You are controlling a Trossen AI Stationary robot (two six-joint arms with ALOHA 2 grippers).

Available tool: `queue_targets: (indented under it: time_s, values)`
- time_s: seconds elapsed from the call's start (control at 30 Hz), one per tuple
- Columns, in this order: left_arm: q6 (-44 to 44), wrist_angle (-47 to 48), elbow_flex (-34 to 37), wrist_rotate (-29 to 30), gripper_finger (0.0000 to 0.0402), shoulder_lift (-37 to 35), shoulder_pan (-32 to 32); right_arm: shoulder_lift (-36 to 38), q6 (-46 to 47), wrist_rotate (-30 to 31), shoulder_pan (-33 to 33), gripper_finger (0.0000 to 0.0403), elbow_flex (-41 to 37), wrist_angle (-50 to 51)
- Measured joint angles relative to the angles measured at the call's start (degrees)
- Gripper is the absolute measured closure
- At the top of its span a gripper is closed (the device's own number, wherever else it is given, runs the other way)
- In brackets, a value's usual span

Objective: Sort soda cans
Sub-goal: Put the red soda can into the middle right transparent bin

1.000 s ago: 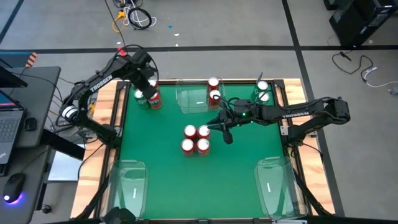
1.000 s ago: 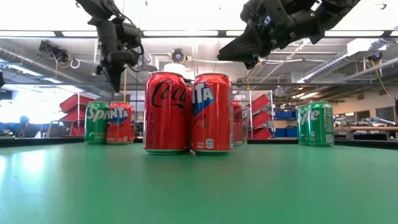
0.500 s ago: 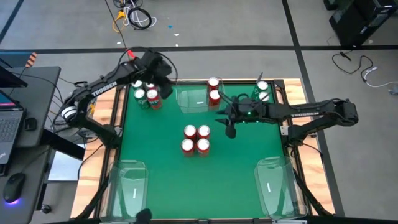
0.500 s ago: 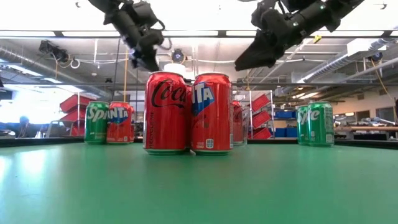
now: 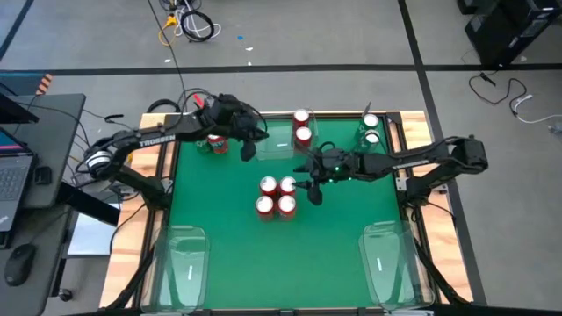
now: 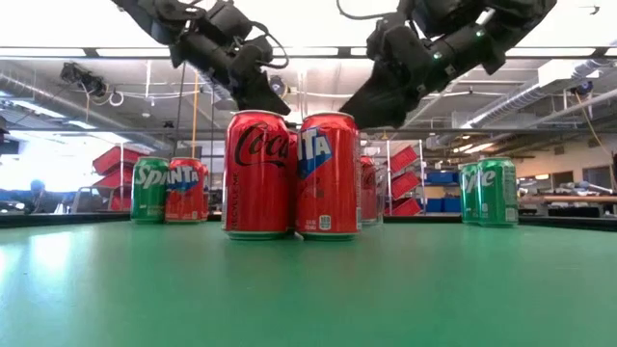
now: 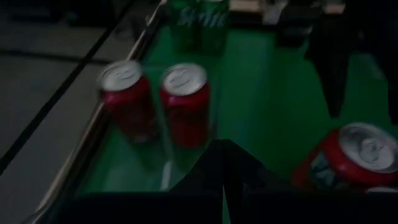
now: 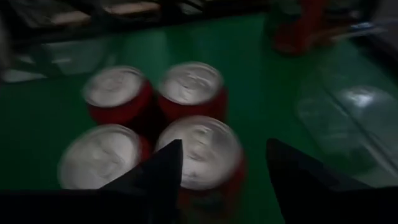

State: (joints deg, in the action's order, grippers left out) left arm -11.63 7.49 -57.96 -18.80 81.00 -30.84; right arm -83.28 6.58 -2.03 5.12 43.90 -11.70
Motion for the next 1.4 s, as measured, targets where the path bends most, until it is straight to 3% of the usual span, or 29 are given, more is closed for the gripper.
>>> queue_targets:
  time_s: [0.13,0.4,0.83,1.4]
  values:
    - [1.1,-10.4,5.3,-2.6,0.0399,-0.5,2.2,-1.1,1.0,-2.5,-0.9,0.0164,0.0,-2.8]
    - [3.4,-24.9,13.2,-3.4,0.0399,-0.8,5.0,-4.1,1.4,-0.5,-0.9,0.0135,0.0,-3.5]
    - [4.4,-27.4,14.1,-3.4,0.0399,-0.8,5.2,-7.0,1.5,1.6,0.2,0.0120,0.1,-6.5]
    - [4.5,-27.3,14.1,-3.2,0.0399,-0.8,5.8,-11.1,4.6,-0.8,0.2,0.0087,0.1,-10.7]
